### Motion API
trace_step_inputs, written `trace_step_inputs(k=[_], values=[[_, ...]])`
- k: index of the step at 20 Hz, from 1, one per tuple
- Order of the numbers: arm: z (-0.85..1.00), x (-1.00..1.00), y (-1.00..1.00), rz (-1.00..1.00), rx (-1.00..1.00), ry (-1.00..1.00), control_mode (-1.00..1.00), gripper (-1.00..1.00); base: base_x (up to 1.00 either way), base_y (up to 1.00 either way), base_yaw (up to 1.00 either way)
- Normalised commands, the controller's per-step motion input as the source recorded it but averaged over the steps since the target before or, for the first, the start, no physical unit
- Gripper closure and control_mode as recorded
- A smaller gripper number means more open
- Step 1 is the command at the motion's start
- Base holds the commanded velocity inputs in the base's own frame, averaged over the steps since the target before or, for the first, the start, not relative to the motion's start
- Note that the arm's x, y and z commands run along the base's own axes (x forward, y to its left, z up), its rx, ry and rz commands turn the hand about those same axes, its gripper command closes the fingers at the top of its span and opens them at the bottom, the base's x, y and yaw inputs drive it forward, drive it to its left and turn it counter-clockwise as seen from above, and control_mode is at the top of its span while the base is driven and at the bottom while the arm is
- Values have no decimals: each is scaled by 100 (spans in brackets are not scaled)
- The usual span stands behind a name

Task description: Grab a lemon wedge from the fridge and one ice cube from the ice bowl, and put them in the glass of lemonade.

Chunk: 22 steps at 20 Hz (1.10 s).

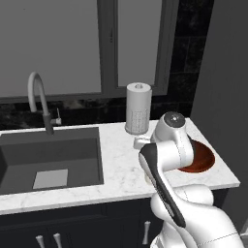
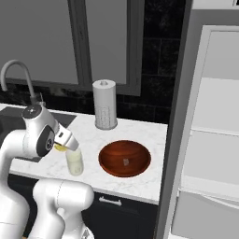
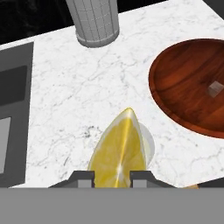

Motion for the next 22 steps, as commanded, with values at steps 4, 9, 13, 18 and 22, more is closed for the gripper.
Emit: trace_step_inputs(k=[4, 9, 13, 18, 22], values=[[0, 28, 3, -1, 0, 0, -100, 100, 0, 0, 0], [-3, 8, 0, 0, 0, 0, -100, 100, 0, 0, 0], [-15, 0, -2, 0, 0, 0, -100, 100, 0, 0, 0], [-20, 0, -1, 0, 0, 0, -100, 100, 0, 0, 0], [0, 0, -3, 0, 0, 0, -100, 100, 0, 0, 0]])
